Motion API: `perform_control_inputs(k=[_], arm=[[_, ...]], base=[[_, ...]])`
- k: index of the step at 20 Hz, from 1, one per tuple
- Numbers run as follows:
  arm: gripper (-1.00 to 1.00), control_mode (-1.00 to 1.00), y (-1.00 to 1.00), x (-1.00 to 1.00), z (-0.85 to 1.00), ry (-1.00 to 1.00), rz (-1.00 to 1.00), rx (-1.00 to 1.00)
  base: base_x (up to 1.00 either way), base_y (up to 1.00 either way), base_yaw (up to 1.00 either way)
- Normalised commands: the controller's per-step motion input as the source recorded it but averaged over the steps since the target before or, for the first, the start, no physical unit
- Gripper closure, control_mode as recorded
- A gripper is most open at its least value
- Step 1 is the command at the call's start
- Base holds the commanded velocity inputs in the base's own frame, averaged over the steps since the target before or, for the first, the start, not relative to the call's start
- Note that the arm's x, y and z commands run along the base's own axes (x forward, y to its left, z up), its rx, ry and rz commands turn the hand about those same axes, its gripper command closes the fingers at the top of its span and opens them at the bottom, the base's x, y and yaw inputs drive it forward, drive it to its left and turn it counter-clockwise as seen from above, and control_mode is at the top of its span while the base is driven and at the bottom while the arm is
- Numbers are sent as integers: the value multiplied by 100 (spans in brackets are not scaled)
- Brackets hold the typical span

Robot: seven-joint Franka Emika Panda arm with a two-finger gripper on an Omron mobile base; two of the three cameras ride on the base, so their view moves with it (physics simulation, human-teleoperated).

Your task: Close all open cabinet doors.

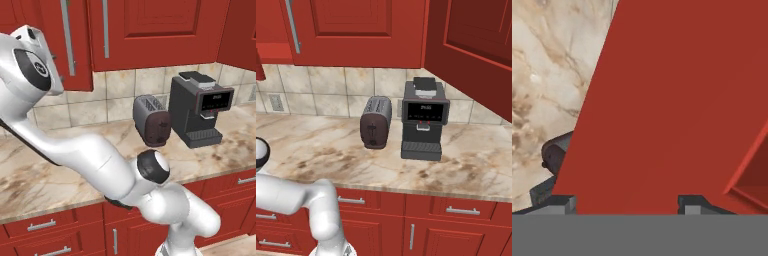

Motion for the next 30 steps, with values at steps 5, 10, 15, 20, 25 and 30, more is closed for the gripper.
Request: perform_control_inputs(k=[5, 10, 15, 20, 25, 30], arm=[[-100, -100, -54, 88, 0, -5, 11, 0], [-100, -100, -51, 83, -6, -6, 11, 0], [-100, -100, -45, 81, -13, -6, 10, 0], [-100, -100, -38, 72, -13, -6, 9, 0], [-100, -100, -32, 63, -21, -2, 8, 0], [-100, -100, -16, 40, -50, 0, 6, 0]], base=[[0, 0, 0], [0, 0, 0], [0, 0, 0], [0, 0, 0], [0, 0, 0], [0, 0, 0]])
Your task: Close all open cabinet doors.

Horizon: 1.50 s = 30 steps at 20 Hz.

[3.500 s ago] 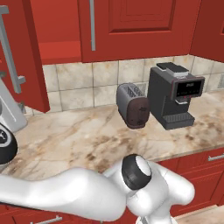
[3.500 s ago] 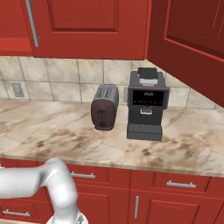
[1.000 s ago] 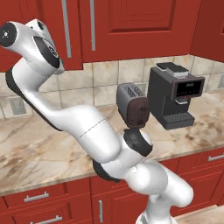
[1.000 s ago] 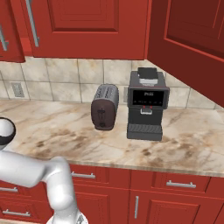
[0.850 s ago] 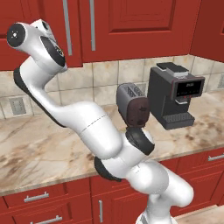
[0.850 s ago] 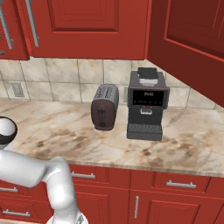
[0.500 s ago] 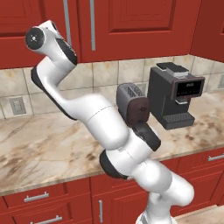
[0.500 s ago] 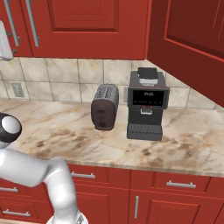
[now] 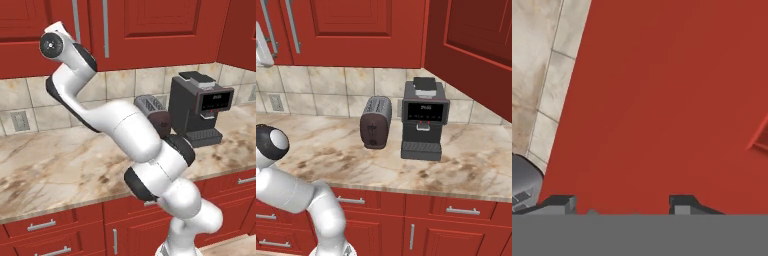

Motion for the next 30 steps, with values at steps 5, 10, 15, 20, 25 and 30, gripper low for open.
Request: perform_control_inputs(k=[5, 10, 15, 20, 25, 30], arm=[[-100, -100, 0, 8, -77, 7, 5, 0], [-100, -100, 0, -14, -71, 8, 1, 0], [-100, -100, 0, -50, -58, 1, 0, 0], [-100, -100, 4, -73, -43, -1, -5, 0], [-100, -100, 0, -98, -10, -10, -15, 5], [-100, -100, -5, -100, 0, -18, -26, 16]], base=[[0, 0, 0], [0, 0, 0], [0, 0, 0], [0, 0, 0], [0, 0, 0], [0, 0, 0]])
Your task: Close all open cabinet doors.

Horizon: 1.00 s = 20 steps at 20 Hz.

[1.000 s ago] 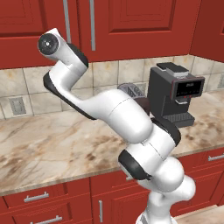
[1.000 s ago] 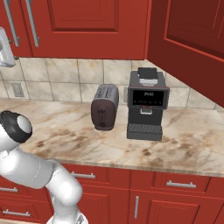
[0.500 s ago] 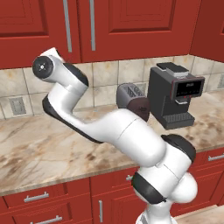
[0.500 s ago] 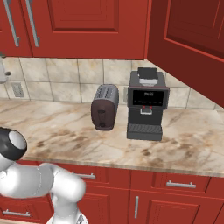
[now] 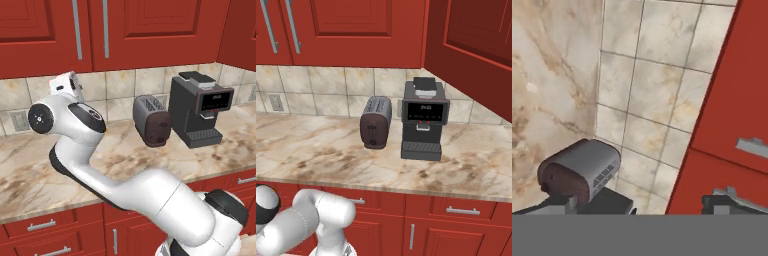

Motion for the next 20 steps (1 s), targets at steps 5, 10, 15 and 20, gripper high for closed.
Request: perform_control_inputs(k=[5, 10, 15, 20], arm=[[-100, -100, -7, -100, 0, -19, -28, 17], [-100, -100, -31, -100, 0, -17, -24, 21], [-100, -100, -71, -100, 0, -18, -11, 25], [-100, -100, -97, -100, -14, -26, 2, 28]], base=[[0, 0, 0], [0, 0, 0], [0, 0, 0], [0, 0, 0]])
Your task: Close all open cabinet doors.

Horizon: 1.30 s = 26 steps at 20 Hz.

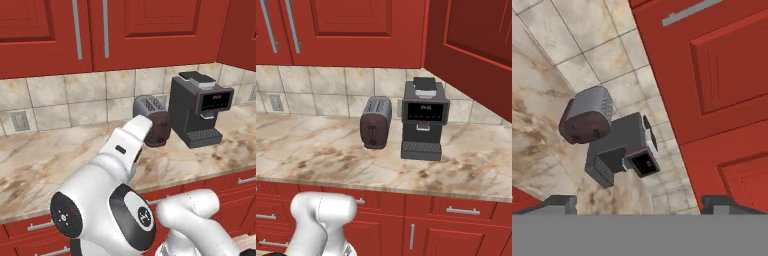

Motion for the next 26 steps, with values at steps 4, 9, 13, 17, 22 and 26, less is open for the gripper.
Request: perform_control_inputs(k=[4, 9, 13, 17, 22, 26], arm=[[-100, -100, -99, -95, -19, -30, 7, 30], [-100, -100, -100, -84, -11, -26, 10, 33], [-100, -100, -100, -54, 0, -19, 12, 38], [-100, -100, -100, -26, 0, -13, 10, 41], [-100, -100, -94, -9, 0, -10, 6, 37], [-100, -100, -29, 3, 0, -1, 0, 12]], base=[[0, 0, 0], [0, 0, 0], [0, 0, 0], [0, 0, 0], [0, 0, 0], [0, 0, 0]])
